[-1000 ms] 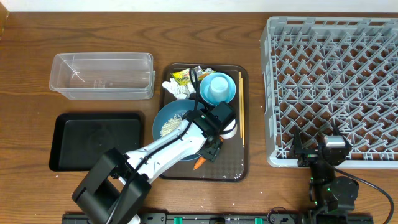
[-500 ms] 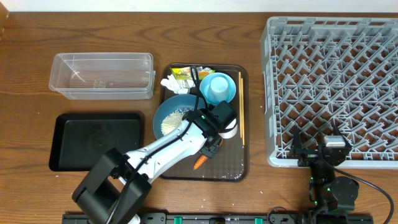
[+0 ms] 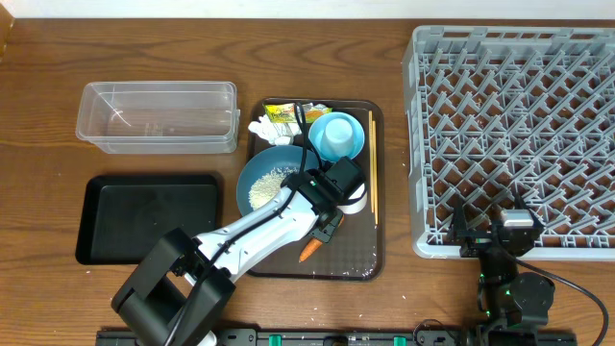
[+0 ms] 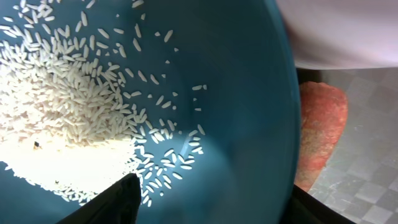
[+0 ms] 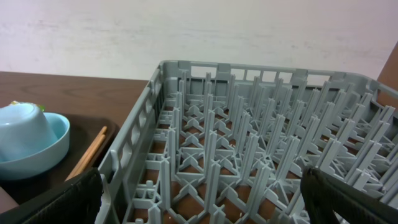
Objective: Sort waste into correct bins and load items into the dishwasher rack
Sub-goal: 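Grasp the teal plate rim with the left gripper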
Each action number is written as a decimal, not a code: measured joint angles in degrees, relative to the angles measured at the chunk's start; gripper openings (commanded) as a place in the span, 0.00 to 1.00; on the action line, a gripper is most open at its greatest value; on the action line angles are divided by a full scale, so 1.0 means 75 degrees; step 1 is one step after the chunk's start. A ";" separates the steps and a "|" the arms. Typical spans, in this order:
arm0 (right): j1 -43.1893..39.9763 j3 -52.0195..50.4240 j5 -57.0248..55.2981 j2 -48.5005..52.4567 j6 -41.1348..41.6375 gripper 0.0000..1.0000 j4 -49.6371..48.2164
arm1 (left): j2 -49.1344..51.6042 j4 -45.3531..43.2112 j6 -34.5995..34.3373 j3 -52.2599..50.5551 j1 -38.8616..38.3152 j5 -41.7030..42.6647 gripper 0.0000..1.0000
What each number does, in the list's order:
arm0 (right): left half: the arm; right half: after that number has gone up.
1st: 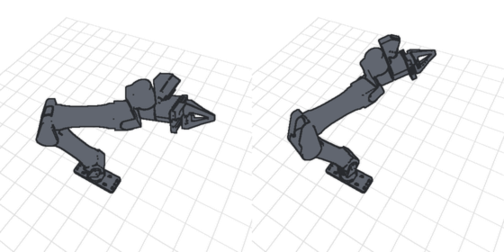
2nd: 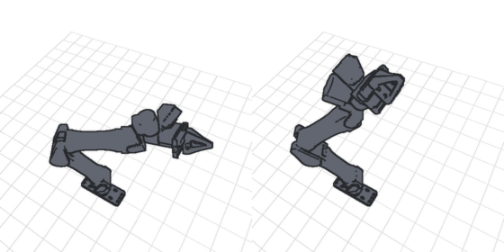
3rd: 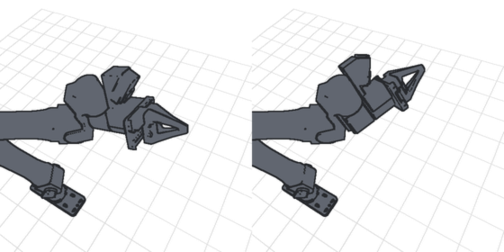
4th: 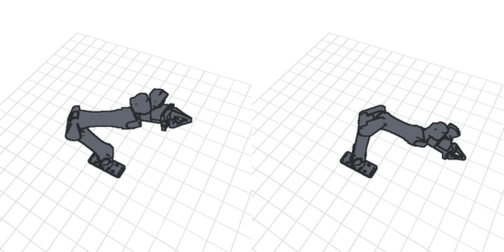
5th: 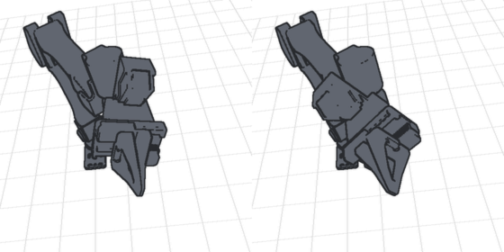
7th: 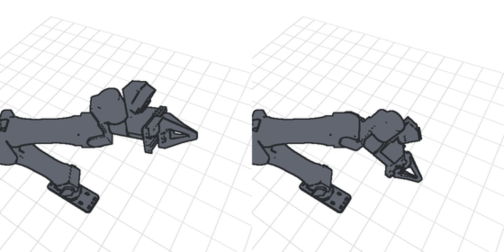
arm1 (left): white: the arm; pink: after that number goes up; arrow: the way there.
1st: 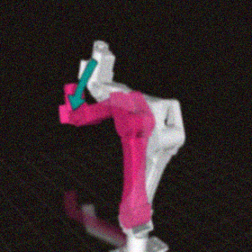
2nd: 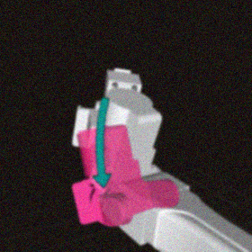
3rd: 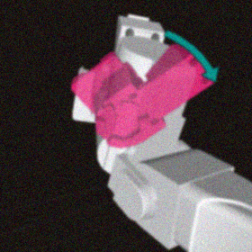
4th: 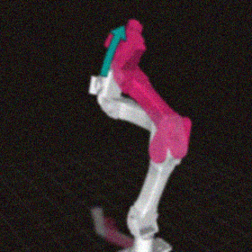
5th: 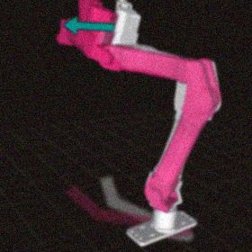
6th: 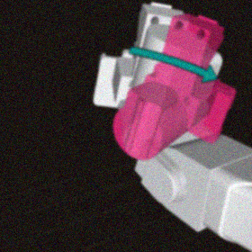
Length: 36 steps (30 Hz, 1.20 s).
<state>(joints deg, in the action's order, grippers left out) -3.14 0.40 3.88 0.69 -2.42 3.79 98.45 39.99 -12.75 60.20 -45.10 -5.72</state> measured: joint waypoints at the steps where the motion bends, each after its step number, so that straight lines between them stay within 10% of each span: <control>1: 0.0000 0.0000 0.0000 0.0000 0.0000 0.99 0.0000 | 0.0000 0.0000 -0.0003 0.0000 0.0000 0.0015 0.62; 13: 0.0000 0.0000 0.0000 0.0000 0.0000 0.99 0.0000 | 0.0000 -0.0268 -0.0044 -0.0239 0.0009 0.0189 0.56; 36: 0.0000 0.0000 0.0000 0.0000 0.0000 0.99 0.0000 | -0.0629 -0.0446 -0.0152 -0.0545 -0.0017 0.0539 0.06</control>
<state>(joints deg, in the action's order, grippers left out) -3.14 0.40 3.88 0.69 -2.42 3.79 93.73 36.64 -13.89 56.12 -45.23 -1.67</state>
